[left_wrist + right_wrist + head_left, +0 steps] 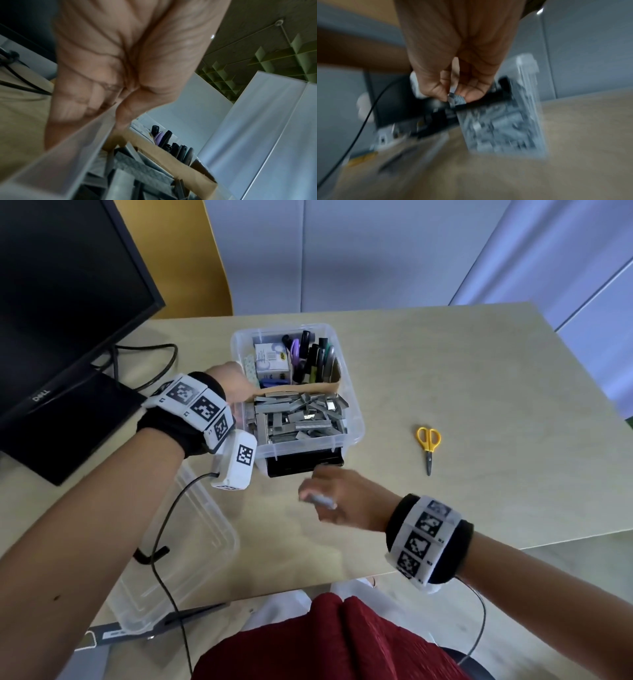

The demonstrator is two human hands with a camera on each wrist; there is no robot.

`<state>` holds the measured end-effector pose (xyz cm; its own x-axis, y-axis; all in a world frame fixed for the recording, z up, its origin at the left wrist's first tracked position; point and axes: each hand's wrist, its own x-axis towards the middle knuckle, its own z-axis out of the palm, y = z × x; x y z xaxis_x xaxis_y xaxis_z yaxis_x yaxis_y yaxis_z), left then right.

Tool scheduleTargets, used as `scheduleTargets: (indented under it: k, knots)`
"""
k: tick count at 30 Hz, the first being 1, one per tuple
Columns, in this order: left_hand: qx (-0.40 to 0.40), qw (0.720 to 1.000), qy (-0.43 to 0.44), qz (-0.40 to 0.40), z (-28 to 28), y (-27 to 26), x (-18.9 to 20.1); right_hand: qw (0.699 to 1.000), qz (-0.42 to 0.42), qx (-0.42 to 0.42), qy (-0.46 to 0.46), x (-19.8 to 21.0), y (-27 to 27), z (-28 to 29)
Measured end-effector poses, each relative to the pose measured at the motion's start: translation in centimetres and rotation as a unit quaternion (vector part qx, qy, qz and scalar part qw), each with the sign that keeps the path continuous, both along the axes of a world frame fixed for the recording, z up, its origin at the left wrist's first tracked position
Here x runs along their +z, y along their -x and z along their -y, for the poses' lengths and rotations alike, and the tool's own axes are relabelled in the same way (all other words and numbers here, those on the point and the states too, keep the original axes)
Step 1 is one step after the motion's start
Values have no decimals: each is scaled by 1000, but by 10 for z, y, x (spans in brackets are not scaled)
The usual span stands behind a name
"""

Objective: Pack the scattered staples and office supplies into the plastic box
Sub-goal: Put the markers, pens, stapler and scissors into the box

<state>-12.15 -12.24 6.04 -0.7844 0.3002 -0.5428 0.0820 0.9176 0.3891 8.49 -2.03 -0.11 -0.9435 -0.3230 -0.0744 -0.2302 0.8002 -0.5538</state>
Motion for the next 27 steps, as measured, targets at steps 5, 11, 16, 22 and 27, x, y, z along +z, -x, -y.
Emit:
scheduleTargets:
  k: [5, 11, 16, 22, 27]
  knots:
    - [-42, 999, 9, -9, -22, -3, 1, 984, -137, -103, 57, 44, 43, -27]
    - [-74, 997, 1, 8, -50, -12, 1, 988, -70, -135, -13, 40, 70, -56]
    - [-108, 991, 48, -68, -70, -17, 8, 964, -117, -235, 28, 43, 69, -85]
    - [-206, 970, 5, -128, -106, -28, 23, 898, -118, -423, 15, 20, 60, -149]
    - [-306, 949, 14, -70, -133, -49, 14, 836, 98, -536, -63, -23, 38, -184]
